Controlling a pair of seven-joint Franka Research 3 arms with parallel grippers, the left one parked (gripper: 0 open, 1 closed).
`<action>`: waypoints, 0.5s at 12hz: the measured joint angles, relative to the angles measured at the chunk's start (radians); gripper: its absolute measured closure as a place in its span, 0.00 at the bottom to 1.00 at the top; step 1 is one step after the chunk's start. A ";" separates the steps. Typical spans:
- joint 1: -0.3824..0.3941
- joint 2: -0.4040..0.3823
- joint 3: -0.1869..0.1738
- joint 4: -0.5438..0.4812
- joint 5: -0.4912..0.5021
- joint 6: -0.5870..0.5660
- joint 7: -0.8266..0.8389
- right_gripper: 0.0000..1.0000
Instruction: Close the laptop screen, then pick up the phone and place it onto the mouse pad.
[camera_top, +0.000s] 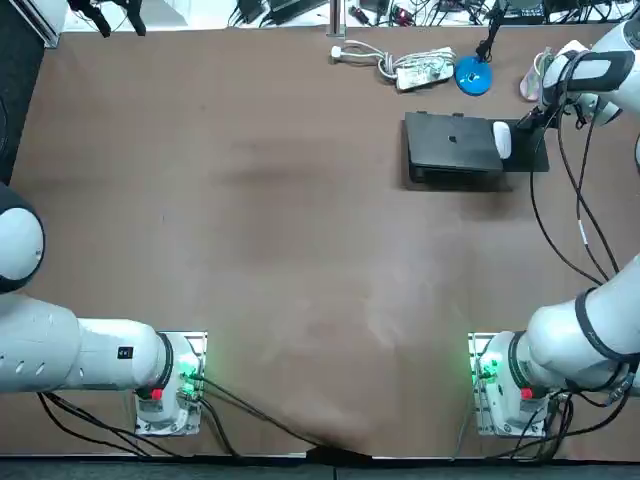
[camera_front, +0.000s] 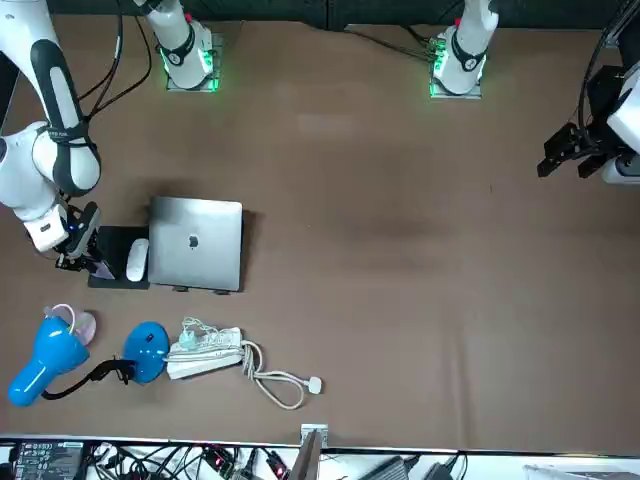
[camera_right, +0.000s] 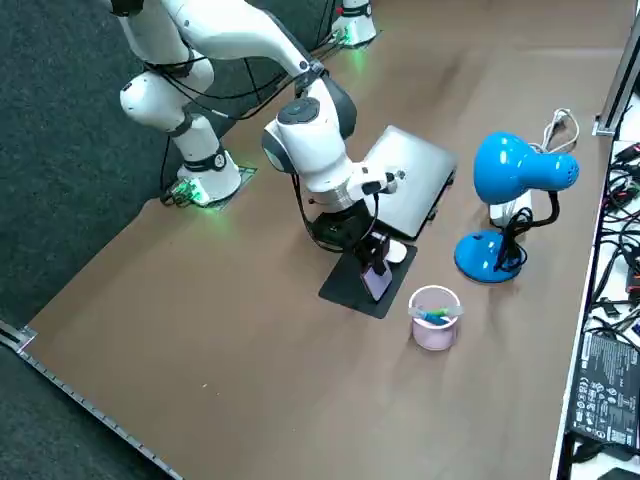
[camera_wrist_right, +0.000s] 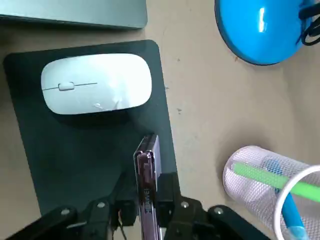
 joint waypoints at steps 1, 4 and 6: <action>0.000 0.000 0.000 0.000 0.000 0.001 0.000 0.78; -0.001 0.002 -0.002 0.000 0.000 0.001 0.000 0.78; -0.001 0.002 -0.002 0.000 0.000 0.001 0.000 0.78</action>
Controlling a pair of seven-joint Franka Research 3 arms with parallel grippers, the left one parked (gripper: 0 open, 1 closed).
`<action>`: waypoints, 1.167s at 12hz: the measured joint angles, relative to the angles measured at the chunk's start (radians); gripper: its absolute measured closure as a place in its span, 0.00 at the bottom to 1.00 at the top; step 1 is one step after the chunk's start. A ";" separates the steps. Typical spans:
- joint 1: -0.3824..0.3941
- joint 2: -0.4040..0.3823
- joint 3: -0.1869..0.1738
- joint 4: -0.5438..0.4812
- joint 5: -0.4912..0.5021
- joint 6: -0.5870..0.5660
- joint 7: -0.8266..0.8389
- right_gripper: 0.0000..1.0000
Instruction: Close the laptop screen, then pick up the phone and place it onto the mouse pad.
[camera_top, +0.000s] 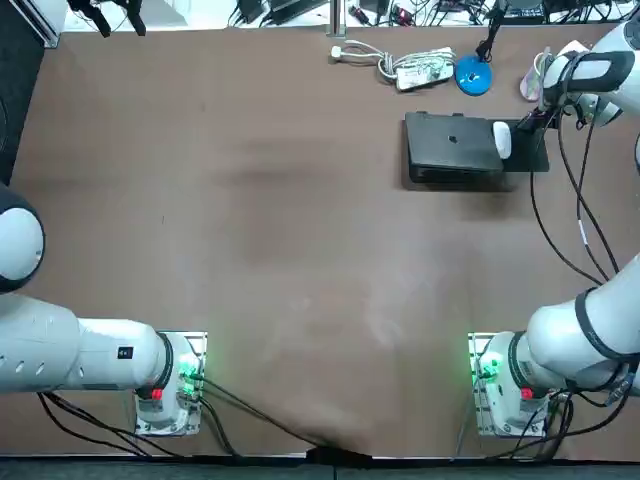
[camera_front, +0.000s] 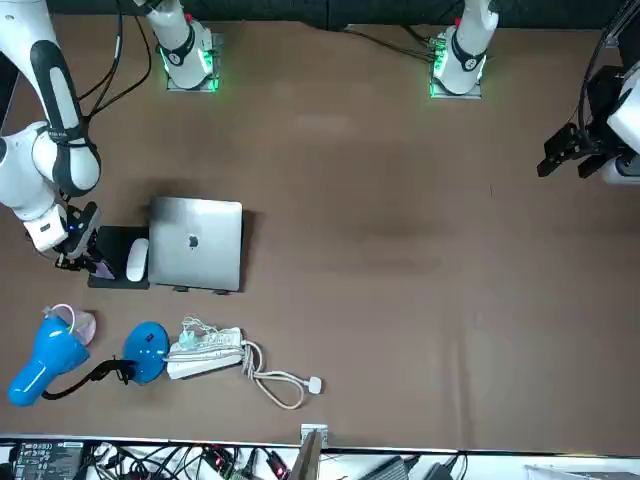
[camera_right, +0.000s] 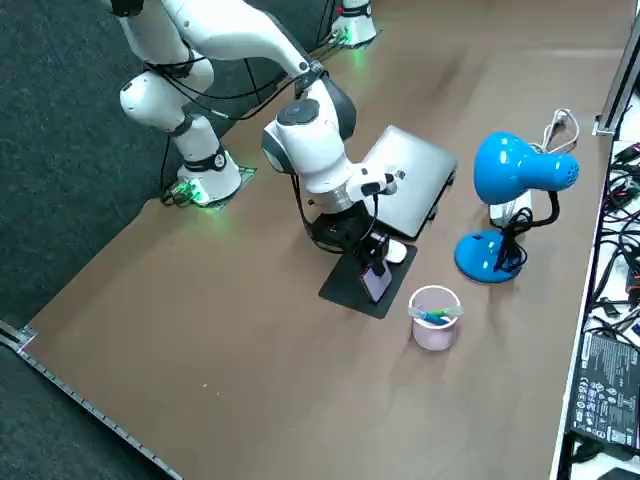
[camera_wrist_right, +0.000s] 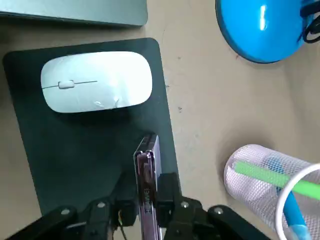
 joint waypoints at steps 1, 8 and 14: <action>0.000 0.000 0.000 0.000 0.000 0.000 0.000 0.78; -0.005 0.005 -0.002 0.000 0.000 0.000 -0.009 0.78; -0.006 0.012 -0.002 0.000 0.000 0.002 -0.017 0.78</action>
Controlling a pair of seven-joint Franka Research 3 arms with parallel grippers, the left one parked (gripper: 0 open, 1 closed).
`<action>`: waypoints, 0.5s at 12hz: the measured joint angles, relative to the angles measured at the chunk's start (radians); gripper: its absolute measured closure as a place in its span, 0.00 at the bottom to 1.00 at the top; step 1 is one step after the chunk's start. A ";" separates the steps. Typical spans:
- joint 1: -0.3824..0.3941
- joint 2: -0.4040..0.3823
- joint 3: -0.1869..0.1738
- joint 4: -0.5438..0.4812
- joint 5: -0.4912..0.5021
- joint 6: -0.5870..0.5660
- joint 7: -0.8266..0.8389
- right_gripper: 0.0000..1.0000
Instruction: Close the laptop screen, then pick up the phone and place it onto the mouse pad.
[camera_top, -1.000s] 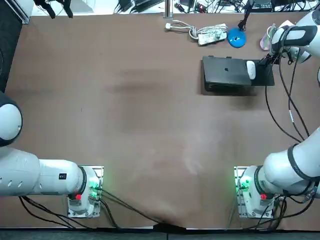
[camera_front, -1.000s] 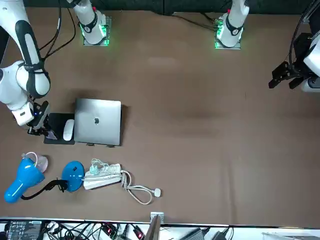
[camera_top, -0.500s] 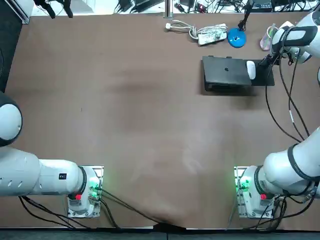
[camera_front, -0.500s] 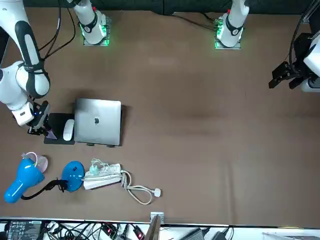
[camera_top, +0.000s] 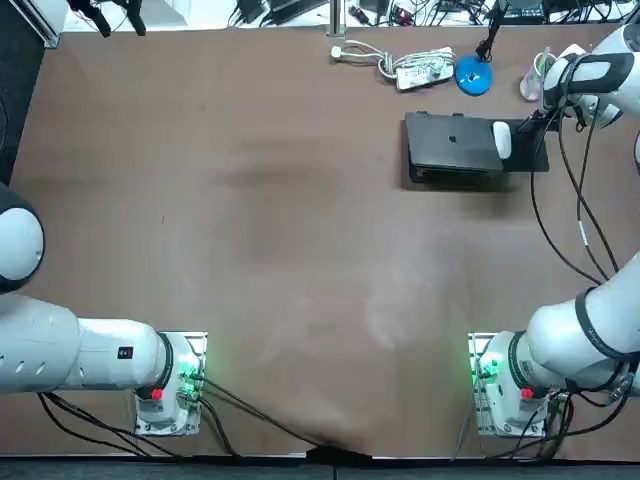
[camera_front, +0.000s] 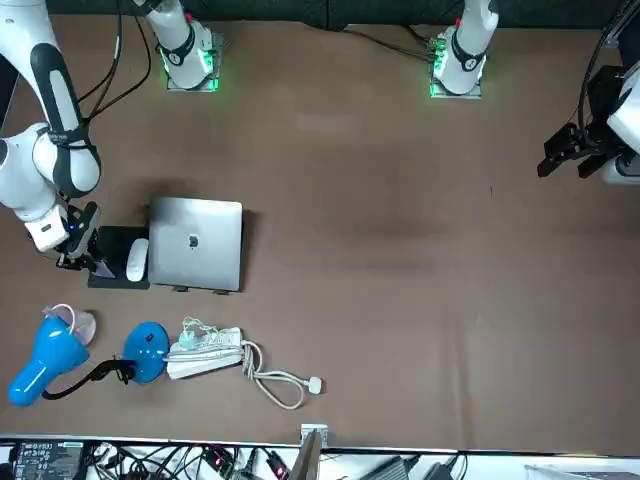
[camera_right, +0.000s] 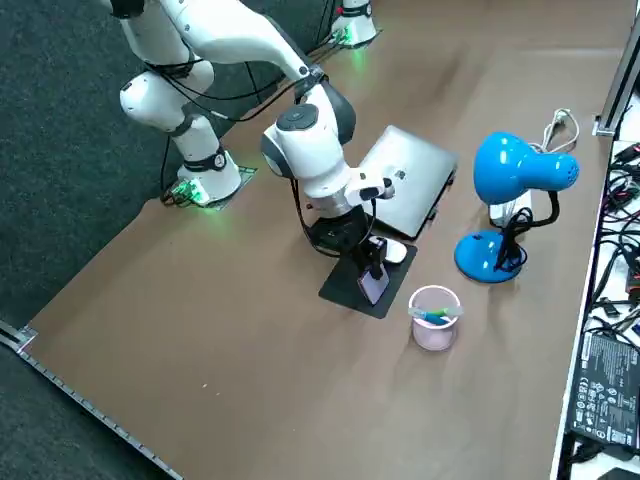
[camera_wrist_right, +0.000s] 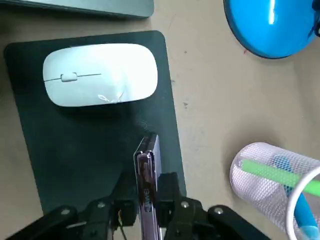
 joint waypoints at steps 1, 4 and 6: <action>0.000 0.000 0.000 0.000 0.000 0.000 -0.001 0.78; 0.000 0.000 0.000 0.000 0.000 -0.003 -0.001 0.73; -0.001 -0.001 0.000 0.007 0.001 -0.032 -0.001 0.52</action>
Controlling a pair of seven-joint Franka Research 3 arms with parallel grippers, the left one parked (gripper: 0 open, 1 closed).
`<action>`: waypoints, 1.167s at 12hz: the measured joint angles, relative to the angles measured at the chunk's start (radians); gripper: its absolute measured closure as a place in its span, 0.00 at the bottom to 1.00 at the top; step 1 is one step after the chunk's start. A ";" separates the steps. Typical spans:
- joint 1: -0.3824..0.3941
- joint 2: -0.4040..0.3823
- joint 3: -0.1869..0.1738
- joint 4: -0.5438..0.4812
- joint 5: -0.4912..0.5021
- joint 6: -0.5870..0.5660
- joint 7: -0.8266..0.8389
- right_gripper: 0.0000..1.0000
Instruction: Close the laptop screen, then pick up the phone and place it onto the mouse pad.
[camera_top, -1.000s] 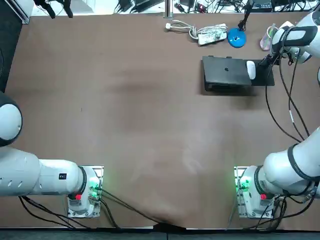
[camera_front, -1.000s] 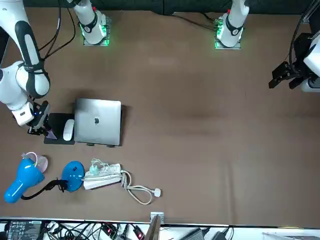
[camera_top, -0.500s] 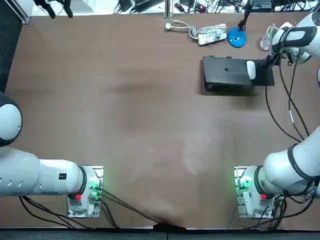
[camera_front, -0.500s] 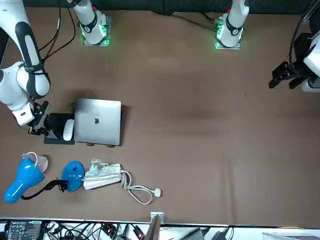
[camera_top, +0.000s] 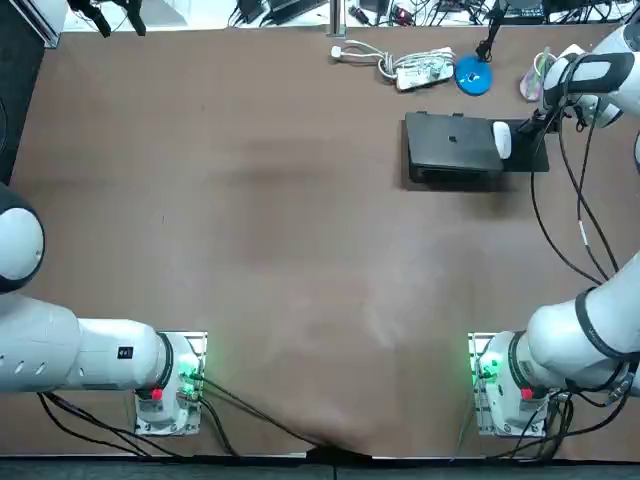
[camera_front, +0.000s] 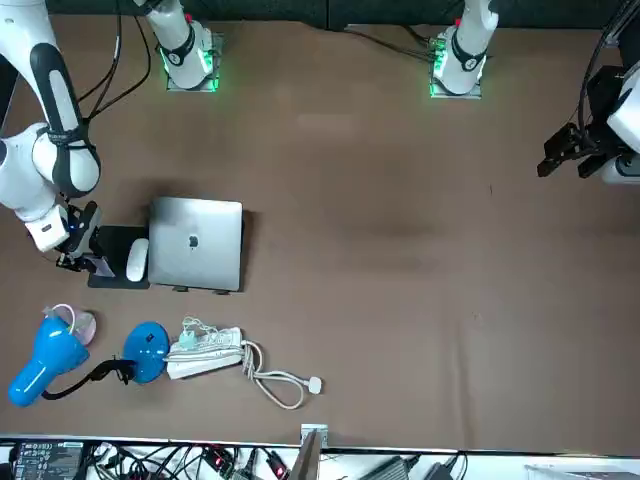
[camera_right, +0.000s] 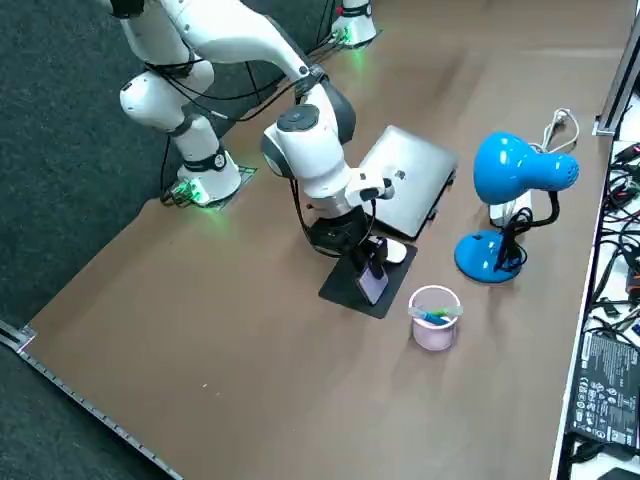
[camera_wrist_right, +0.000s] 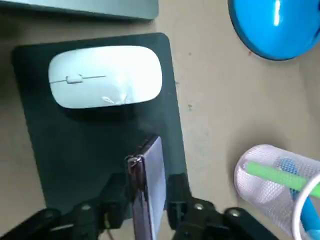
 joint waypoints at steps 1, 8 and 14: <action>0.000 -0.002 0.000 0.011 0.005 -0.033 -0.001 0.41; -0.025 -0.044 -0.003 0.113 0.021 -0.268 -0.013 0.00; -0.025 -0.057 -0.007 0.340 0.029 -0.612 0.220 0.00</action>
